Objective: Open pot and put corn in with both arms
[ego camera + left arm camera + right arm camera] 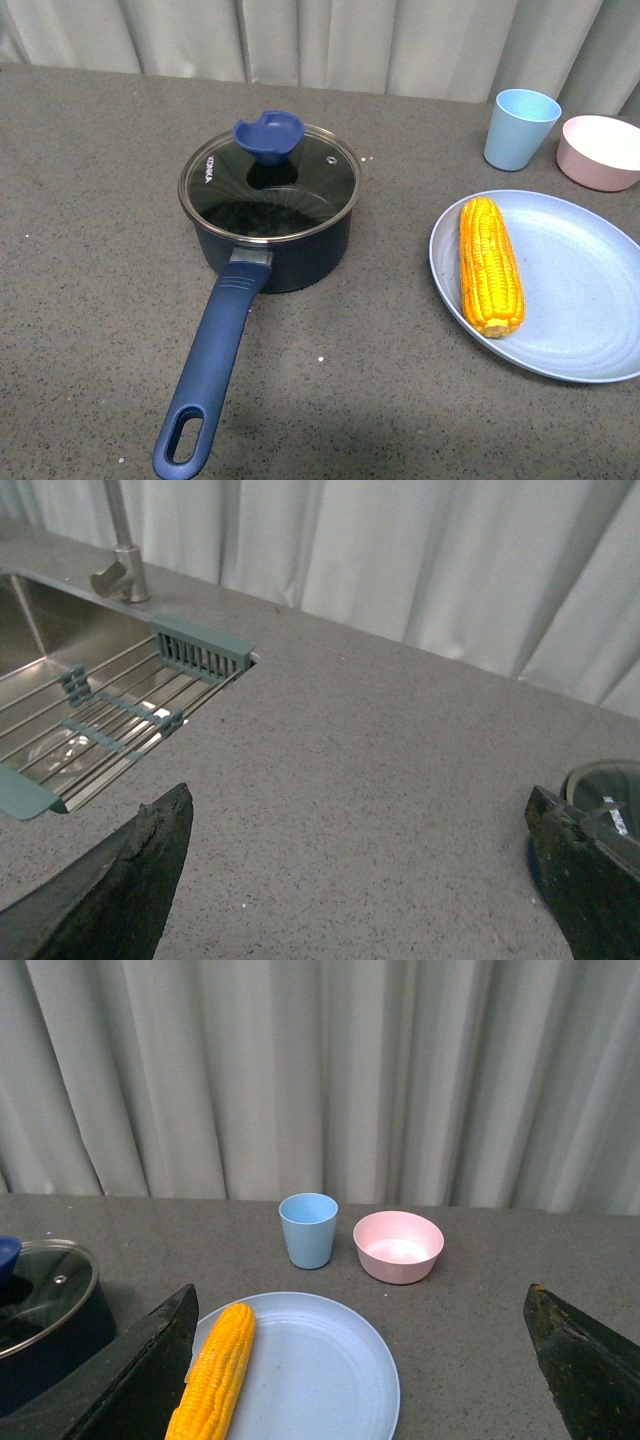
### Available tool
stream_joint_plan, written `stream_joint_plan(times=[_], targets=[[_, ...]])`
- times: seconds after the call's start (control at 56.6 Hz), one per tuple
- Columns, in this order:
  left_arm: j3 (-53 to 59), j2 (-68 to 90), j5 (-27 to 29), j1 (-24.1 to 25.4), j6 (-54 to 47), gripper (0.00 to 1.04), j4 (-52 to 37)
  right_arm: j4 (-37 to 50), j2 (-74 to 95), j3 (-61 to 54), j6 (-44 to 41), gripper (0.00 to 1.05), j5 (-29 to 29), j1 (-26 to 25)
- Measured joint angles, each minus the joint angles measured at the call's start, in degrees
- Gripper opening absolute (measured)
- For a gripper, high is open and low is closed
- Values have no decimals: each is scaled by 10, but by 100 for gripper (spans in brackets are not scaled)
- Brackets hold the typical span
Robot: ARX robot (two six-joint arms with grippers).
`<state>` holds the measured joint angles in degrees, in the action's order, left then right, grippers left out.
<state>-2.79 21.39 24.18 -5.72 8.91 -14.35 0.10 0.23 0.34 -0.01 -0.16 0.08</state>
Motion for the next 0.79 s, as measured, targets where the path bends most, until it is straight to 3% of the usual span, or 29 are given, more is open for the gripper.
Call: stream_joint_plan(times=[0.283,0.53,0.795], targets=[[-99,408,-109,-21,58,98,-335,0,0,0,0,95,1,0],[-241,674,-171,-70,64,98,-406,0,0,0,0,95,1,0],[-341,819,-223,-111,52,98,-405,0,0,0,0,95,1,0]])
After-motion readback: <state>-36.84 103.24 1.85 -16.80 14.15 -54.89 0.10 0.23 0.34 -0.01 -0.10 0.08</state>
